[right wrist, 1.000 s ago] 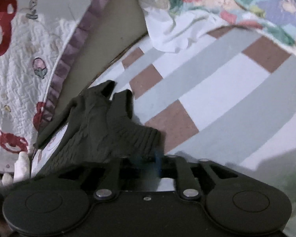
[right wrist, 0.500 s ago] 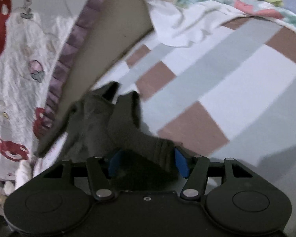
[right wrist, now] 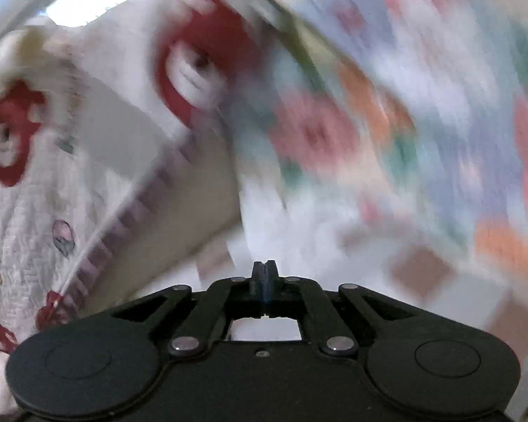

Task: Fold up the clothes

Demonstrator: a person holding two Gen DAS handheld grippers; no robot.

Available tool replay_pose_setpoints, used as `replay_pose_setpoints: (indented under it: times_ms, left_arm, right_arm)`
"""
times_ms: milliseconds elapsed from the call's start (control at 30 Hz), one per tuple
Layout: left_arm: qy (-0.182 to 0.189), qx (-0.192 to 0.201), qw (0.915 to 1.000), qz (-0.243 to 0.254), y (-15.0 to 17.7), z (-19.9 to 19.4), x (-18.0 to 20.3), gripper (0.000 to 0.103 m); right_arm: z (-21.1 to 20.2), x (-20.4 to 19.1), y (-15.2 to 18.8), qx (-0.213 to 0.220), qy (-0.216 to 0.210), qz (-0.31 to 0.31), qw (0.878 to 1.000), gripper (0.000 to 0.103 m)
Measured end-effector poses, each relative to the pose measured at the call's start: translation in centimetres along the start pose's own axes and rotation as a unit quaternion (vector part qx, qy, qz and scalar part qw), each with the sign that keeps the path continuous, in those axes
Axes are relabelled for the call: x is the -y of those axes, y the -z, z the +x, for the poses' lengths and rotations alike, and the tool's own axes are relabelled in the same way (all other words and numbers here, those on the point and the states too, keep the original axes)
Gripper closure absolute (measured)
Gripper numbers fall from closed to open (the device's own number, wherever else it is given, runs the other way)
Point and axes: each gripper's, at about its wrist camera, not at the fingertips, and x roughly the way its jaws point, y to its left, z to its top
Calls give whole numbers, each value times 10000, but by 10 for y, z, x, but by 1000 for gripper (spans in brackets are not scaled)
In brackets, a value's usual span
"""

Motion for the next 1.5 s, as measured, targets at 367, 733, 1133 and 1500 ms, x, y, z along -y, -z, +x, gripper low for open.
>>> replay_pose_setpoints:
  times_ms: [367, 733, 1133, 1500]
  left_arm:
    - [786, -322, 9938, -724, 10, 5, -14, 62]
    - [672, -203, 9931, -941, 18, -17, -26, 61]
    - [1040, -540, 9909, -665, 14, -27, -10, 65]
    - [1080, -628, 9904, -600, 0, -45, -26, 61]
  right_arm:
    - [8, 21, 45, -2432, -260, 825, 9661, 49]
    - [1, 2, 77, -3358, -284, 648, 9393, 39]
    - [-13, -39, 91, -3387, -52, -805, 9374, 95]
    - [-46, -55, 66, -2784, 566, -1508, 9468, 79]
